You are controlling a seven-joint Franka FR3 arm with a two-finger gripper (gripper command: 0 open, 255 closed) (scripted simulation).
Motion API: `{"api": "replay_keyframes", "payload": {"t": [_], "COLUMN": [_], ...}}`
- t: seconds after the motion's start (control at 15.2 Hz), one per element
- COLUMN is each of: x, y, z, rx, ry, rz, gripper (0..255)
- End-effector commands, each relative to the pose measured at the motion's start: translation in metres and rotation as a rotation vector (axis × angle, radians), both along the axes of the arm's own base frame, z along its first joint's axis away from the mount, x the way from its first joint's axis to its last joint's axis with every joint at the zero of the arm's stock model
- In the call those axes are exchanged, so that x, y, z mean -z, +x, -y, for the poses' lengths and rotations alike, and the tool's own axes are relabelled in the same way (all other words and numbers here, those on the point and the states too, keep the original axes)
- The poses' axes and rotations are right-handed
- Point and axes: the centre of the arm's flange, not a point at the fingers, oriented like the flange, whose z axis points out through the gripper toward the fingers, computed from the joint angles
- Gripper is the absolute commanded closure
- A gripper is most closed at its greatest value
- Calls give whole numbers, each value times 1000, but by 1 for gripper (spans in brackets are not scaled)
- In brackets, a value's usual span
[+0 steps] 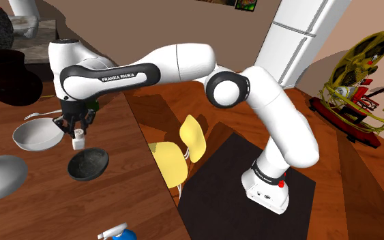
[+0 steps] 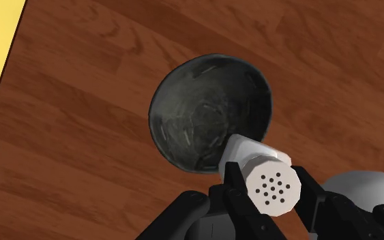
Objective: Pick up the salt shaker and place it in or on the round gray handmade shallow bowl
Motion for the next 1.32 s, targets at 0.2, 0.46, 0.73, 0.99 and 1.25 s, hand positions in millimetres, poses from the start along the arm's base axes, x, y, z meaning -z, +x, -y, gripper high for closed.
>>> {"api": "replay_keyframes", "payload": {"t": [0.2, 0.46, 0.73, 0.99, 1.25], "x": [25, 47, 68, 89, 95], "y": [1, 1, 1, 1, 1], "z": [-1, 0, 0, 0, -1], "rx": [0, 0, 0, 0, 0], "ry": [0, 0, 0, 0, 0], "rz": [0, 0, 0, 0, 0], "gripper": [255, 255, 255, 255, 255]}}
